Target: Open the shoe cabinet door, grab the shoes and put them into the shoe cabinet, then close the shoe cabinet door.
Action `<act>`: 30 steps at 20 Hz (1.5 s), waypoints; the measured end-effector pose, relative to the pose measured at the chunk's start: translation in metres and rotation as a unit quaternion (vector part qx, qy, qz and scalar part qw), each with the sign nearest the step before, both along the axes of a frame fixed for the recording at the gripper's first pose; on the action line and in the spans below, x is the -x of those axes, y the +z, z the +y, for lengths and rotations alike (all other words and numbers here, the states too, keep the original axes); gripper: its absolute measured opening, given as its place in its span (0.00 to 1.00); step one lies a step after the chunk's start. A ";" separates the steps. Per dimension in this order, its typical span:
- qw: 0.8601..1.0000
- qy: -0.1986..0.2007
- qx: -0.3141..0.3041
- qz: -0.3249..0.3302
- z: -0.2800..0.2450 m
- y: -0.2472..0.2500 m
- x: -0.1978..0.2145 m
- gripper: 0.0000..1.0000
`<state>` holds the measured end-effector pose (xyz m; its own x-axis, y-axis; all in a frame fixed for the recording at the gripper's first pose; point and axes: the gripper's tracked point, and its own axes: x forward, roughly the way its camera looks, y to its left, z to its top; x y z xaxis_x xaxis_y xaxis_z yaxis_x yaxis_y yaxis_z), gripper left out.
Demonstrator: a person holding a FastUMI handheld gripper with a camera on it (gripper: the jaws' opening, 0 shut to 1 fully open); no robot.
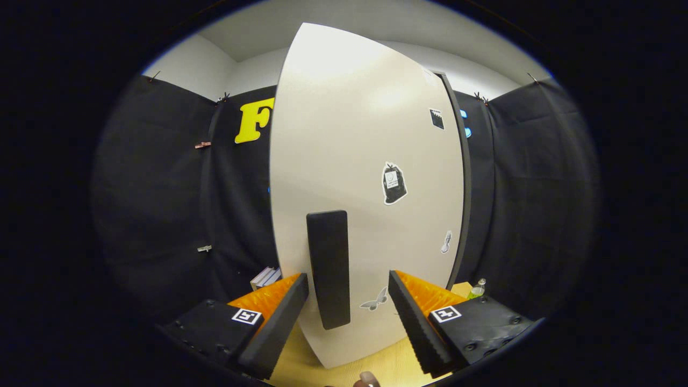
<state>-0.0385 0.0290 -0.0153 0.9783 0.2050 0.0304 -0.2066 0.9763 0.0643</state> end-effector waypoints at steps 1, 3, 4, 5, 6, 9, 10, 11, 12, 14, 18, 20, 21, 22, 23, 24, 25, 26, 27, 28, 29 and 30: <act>1.000 0.003 0.004 0.001 0.007 -0.002 0.000 0.98; 1.000 0.006 0.006 0.005 0.018 -0.005 -0.003 0.98; 1.000 0.006 0.005 0.008 0.022 -0.005 -0.005 0.98; 1.000 0.006 0.002 0.010 0.026 -0.006 -0.007 0.98; 1.000 0.005 0.001 0.010 0.028 -0.006 -0.008 0.98; 1.000 -0.001 0.004 0.014 0.027 -0.009 -0.007 0.98; 1.000 -0.003 0.004 0.015 0.026 -0.009 -0.007 0.98; 1.000 -0.006 0.003 0.015 0.024 -0.009 -0.007 0.98; 1.000 -0.009 0.002 0.015 0.021 -0.009 -0.006 0.98; 1.000 -0.015 0.000 0.018 0.015 -0.010 -0.006 0.98; 0.999 -0.022 0.000 0.024 0.007 -0.014 -0.005 0.98; 0.999 -0.024 0.000 0.024 0.004 -0.014 -0.004 0.98; 0.999 -0.025 0.000 0.025 0.003 -0.015 -0.005 0.98; 0.999 -0.025 -0.001 0.025 0.002 -0.015 -0.004 0.98; 0.999 -0.024 -0.002 0.025 0.002 -0.016 -0.004 0.98; 0.999 -0.024 -0.002 0.024 0.002 -0.015 -0.004 0.98; 0.999 -0.024 -0.003 0.023 0.002 -0.015 -0.003 0.98; 0.999 -0.025 -0.002 0.023 0.001 -0.016 -0.003 0.98; 0.999 -0.027 -0.001 0.022 0.000 -0.016 -0.003 0.98; 0.999 -0.028 0.000 0.022 -0.001 -0.015 -0.003 0.98; 0.999 -0.029 0.000 0.022 -0.001 -0.015 -0.004 0.98; 0.999 -0.029 0.000 0.022 -0.001 -0.015 -0.004 0.98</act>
<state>-0.0343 0.0283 -0.0305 0.9890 0.1471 -0.0132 -0.1458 0.9867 0.0721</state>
